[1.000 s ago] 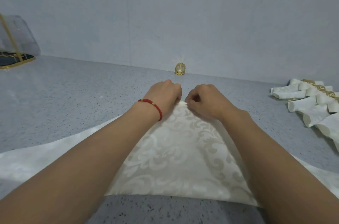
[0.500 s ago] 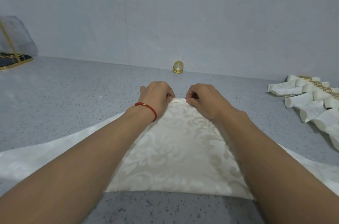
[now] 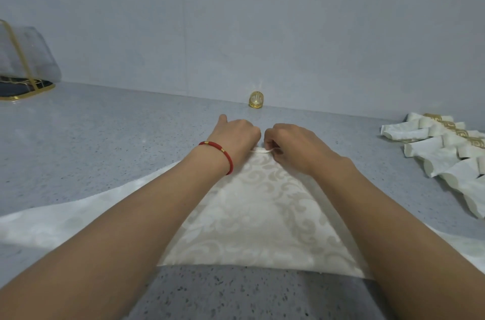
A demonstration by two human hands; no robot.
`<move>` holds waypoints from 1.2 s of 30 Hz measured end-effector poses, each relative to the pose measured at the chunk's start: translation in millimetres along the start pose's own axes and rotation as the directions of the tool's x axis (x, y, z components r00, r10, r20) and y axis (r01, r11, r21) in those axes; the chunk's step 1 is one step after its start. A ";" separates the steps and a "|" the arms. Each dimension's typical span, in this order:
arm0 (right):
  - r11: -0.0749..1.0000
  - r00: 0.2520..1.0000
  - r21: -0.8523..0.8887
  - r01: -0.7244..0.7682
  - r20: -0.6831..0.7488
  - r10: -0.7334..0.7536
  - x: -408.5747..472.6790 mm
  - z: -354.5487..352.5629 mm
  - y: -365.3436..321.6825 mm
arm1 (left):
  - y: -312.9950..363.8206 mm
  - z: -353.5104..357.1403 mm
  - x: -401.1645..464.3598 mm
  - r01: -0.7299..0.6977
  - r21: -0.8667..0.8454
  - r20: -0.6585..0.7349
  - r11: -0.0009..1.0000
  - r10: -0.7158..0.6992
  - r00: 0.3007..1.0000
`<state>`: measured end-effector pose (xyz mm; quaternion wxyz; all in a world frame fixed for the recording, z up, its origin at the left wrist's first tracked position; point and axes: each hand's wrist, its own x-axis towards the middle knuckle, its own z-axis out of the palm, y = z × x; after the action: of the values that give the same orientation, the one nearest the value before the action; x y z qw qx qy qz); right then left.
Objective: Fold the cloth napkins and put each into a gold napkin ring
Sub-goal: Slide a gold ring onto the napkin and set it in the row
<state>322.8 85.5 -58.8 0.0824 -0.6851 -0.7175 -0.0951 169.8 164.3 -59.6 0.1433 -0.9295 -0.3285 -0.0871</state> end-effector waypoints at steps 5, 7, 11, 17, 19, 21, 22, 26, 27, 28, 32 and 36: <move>0.996 0.998 0.075 -0.045 -0.049 0.049 -22.7 2.1 -2.3 | -5.1 2.8 -6.0 0.009 -0.155 -0.002 0.988 -0.009 1.000; 0.967 0.971 0.212 -0.142 -0.162 0.178 -31.3 9.8 -4.9 | -9.9 18.0 -11.5 0.134 -0.405 -0.095 0.904 -0.188 0.978; 0.848 0.877 0.474 -0.236 -0.273 0.397 -31.4 21.3 -2.3 | -12.5 33.7 -20.7 0.209 -0.669 -0.164 0.713 -0.416 0.894; 0.895 0.926 0.346 -0.282 -0.146 0.349 -28.7 29.2 3.5 | -16.9 39.7 -15.1 0.164 -0.433 -0.153 0.886 -0.252 0.956; 0.893 0.917 0.324 -0.313 -0.140 0.373 -26.3 29.9 4.4 | -15.0 35.4 -18.5 0.165 -0.389 -0.150 0.906 -0.239 0.959; 0.872 0.891 0.323 -0.369 -0.145 0.431 -26.0 25.5 2.3 | -14.1 29.9 -21.2 0.165 -0.360 -0.163 0.918 -0.236 0.958; 0.864 0.880 0.325 -0.386 -0.151 0.450 -27.2 22.6 0.8 | -14.0 28.3 -22.6 0.159 -0.340 -0.177 0.927 -0.229 0.957; 0.885 0.895 0.304 -0.353 -0.164 0.414 -34.2 13.0 -4.4 | -13.2 18.6 -29.1 0.123 -0.202 -0.205 0.972 -0.165 0.965; 0.898 0.906 0.287 -0.334 -0.164 0.390 -35.9 11.7 -4.3 | -12.9 15.0 -30.3 0.098 -0.173 -0.203 0.980 -0.133 0.970; 0.912 0.918 0.264 -0.315 -0.160 0.363 -38.3 9.9 -4.1 | -11.9 11.1 -31.6 0.074 -0.150 -0.188 0.986 -0.102 0.977; 0.947 0.958 0.195 -0.255 -0.084 0.275 -44.7 1.6 -3.5 | -12.6 3.1 -34.0 0.084 -0.201 -0.064 0.976 -0.099 0.993; 0.922 0.944 0.270 -0.276 -0.105 0.313 -47.1 2.7 -4.6 | -18.9 9.8 -36.8 0.207 -0.433 -0.047 0.877 -0.251 0.967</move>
<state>320.5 40.4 -73.2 0.2343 -0.7604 -0.6045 -0.0395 130.2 160.0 -74.3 -0.0574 -0.8871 -0.4016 -0.2201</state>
